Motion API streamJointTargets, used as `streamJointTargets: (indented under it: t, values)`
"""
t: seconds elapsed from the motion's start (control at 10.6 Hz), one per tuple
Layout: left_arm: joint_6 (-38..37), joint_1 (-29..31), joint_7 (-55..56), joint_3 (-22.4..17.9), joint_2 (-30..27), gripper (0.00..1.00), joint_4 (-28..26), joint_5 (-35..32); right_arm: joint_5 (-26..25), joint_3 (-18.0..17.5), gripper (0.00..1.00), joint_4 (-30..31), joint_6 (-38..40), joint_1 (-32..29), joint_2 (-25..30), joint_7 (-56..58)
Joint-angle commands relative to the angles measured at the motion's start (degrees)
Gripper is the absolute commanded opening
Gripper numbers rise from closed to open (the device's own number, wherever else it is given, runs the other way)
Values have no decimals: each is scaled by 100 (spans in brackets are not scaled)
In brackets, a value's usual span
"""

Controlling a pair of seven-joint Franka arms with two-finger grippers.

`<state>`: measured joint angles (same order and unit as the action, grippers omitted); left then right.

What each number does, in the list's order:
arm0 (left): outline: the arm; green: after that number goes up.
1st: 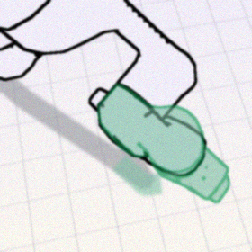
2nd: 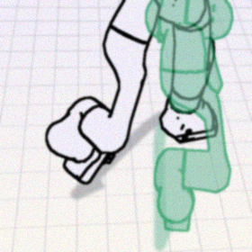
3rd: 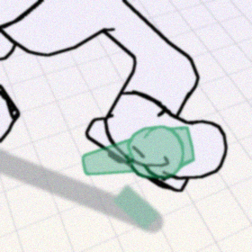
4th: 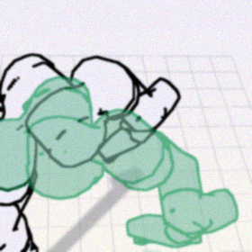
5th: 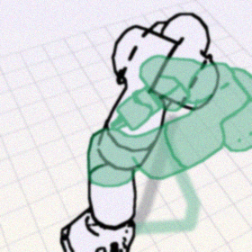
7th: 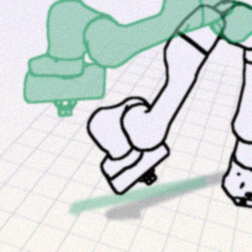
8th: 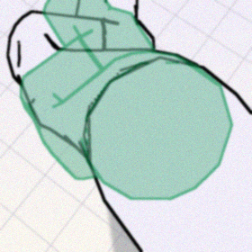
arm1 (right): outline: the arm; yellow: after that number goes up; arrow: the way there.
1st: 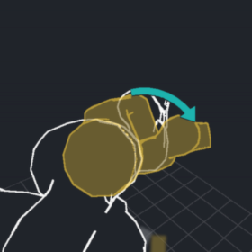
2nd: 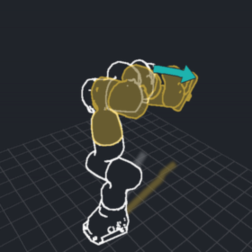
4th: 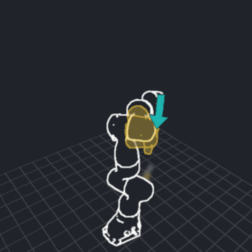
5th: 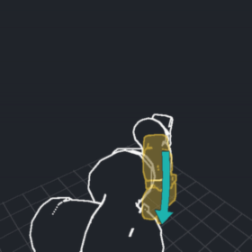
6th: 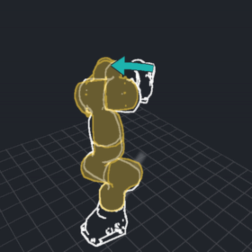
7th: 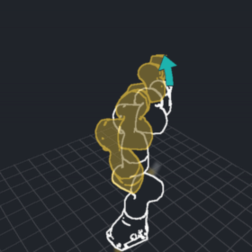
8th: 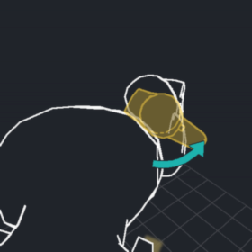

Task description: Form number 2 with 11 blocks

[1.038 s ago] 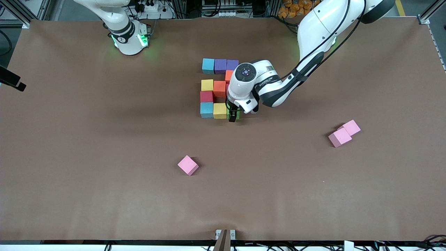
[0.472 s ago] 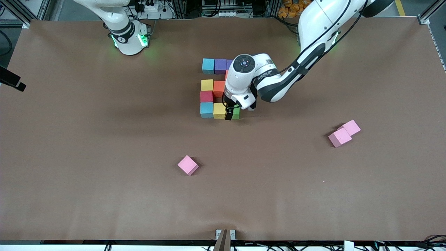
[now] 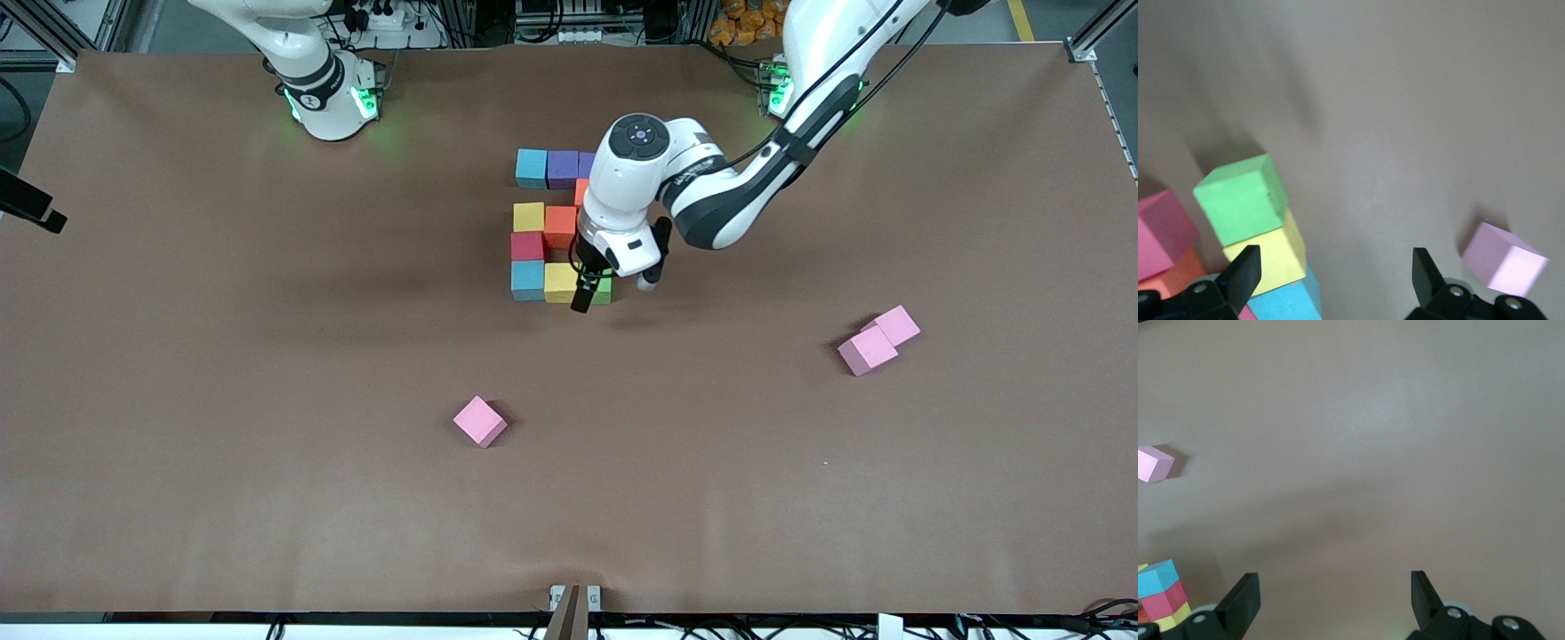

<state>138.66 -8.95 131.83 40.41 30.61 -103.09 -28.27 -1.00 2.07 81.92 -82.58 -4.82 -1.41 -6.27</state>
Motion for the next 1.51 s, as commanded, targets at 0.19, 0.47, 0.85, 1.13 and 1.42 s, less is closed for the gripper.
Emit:
streamJointTargets:
  t: [0.19, 0.47, 0.85, 1.13, 1.42]
  values:
    - [-1245, 452, -2508, 11, -38, 100, 966, 208, -58, -84, 100, -44, 22, -98, 0, -15]
    - [-1534, 858, -3793, 20, -169, 100, 1071, 235, -49, -84, 100, -36, 22, -107, 0, -15]
    - [-2124, 1473, -5778, 28, -179, 100, 1546, 287, -49, -84, 100, -36, 5, -107, -8, -15]
    - [-2238, 1606, -7587, -426, -432, 100, 1731, 900, -40, -84, 100, -36, 5, -107, -8, -15]
    - [-2667, 1440, -9583, -1506, -1099, 100, 1722, 1972, -40, -84, 100, -45, 5, -107, -26, -32]
